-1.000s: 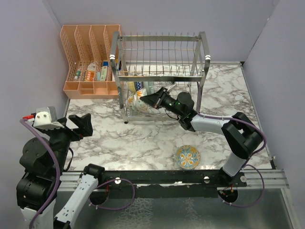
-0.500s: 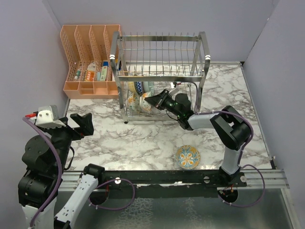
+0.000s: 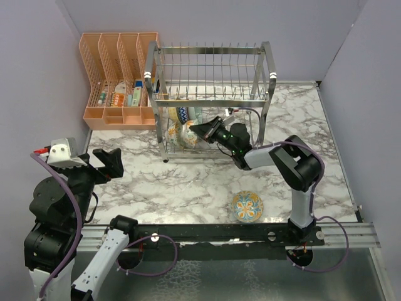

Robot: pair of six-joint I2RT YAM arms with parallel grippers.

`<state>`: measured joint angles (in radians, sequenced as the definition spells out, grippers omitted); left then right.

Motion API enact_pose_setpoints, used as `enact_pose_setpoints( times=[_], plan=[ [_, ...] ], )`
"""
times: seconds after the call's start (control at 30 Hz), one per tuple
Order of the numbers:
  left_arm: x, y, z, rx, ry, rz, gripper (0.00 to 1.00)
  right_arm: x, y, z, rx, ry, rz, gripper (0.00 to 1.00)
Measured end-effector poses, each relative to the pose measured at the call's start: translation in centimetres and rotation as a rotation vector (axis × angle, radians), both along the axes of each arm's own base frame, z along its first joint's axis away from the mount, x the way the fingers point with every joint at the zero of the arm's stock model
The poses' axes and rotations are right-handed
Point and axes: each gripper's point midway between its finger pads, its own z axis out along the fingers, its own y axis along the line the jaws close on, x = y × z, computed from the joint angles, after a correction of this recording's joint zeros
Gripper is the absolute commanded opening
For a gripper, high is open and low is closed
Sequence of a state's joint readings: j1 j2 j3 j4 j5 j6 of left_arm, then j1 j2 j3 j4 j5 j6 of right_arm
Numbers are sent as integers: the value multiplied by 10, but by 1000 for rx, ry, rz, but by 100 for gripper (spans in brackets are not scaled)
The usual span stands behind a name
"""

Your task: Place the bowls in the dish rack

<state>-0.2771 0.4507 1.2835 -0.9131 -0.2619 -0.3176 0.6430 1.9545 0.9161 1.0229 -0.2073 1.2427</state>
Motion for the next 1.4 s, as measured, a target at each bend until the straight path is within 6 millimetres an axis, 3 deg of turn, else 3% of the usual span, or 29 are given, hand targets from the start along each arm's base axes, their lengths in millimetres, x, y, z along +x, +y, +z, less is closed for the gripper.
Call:
enact_pose_setpoints(
  times=[0.23,0.53,0.67,0.8,0.9,1.13,1.4],
  plan=[
    [0,0,-1,3,1,0,99,7,8,2,64,18,20,1],
    [1,0,-4,6,9,0,99,5,13,-14,113,86,53,2],
    [2,0,-5,10,12,-2,99,4,13,-14,123,102,53,14],
    [2,-1,-6,11,15,-2,99,4,13,-12,133,98,55,17],
    [2,-1,-6,11,15,-2,99,4,13,-12,123,85,56,26],
    [2,-1,-6,11,15,-5,99,5,17,-5,88,39,72,33],
    [2,-1,-6,11,15,-6,99,3,17,3,88,13,84,34]
  ],
)
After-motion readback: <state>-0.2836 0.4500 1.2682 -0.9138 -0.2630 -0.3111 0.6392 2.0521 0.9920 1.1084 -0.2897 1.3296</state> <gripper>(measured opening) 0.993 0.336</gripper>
